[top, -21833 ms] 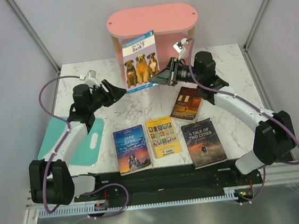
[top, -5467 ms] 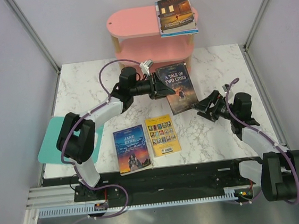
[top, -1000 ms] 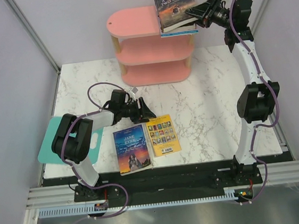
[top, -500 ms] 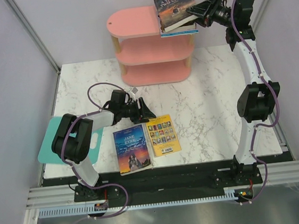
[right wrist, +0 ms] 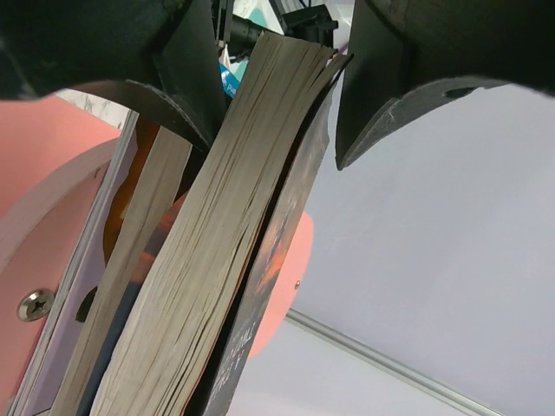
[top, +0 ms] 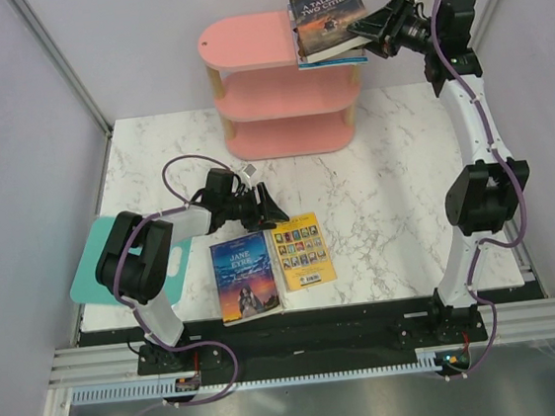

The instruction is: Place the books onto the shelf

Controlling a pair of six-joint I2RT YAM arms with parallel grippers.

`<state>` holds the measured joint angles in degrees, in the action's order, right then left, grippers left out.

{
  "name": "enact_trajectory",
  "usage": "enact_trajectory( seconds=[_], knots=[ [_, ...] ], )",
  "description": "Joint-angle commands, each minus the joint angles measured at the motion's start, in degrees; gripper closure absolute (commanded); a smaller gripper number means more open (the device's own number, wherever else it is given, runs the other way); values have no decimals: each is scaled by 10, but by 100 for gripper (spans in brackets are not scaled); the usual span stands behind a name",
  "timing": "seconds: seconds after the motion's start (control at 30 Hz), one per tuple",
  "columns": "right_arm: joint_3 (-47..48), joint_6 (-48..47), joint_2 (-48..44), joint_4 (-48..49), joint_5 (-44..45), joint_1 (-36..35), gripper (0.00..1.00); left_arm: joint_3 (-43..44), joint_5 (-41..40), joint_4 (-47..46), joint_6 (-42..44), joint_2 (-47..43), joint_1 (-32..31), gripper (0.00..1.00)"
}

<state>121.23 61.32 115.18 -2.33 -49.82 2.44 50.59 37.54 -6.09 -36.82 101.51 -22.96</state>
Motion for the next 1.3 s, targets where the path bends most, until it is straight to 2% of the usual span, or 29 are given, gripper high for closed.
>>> enact_trajectory(
  seconds=[0.0, 0.6, 1.0, 1.1, 1.27],
  knots=[
    [-1, -44, -53, -27, 3, 6, 41, -6, -4, -14, 25, -20, -1, 34],
    [-24, -146, -95, -157, 30, 19, 35, -15, -3, -19, 26, -18, -1, 34],
    [-56, -172, -143, -180, 62, 32, 35, -18, -1, -20, 27, -13, -2, 34],
    [-57, -176, -149, -180, 69, 32, 36, -18, 0, -21, 27, -10, -1, 34],
    [-50, -170, -136, -176, 62, 31, 47, -15, 0, -22, 26, -9, -2, 34]
  ],
)
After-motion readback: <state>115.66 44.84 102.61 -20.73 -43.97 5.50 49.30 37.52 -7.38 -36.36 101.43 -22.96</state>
